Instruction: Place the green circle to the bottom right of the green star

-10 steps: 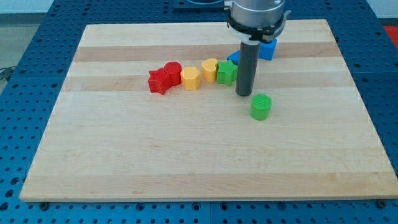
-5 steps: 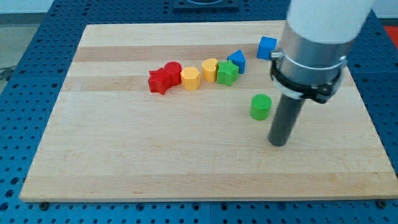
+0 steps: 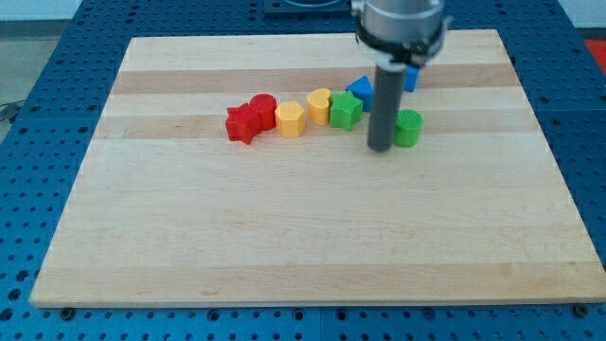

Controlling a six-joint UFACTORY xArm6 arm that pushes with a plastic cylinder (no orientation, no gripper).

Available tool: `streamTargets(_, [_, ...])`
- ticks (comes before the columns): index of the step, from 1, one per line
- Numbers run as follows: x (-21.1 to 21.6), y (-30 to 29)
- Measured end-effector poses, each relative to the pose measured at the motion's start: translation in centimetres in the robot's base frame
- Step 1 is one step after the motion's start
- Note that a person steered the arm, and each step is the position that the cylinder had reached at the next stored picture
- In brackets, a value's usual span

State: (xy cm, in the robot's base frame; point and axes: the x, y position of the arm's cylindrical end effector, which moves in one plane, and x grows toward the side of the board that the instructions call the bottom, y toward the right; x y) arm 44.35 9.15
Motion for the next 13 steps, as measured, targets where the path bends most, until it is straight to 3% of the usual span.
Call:
streamTargets(1, [-0.2,5.4])
streamTargets(3, [-1.3,6.8])
streamTargets(7, [-1.4,1.1])
streamTargets(9, [-0.7,6.4])
streamTargets(11, [-4.2,5.6])
streamTargets(13, [-4.2,2.9])
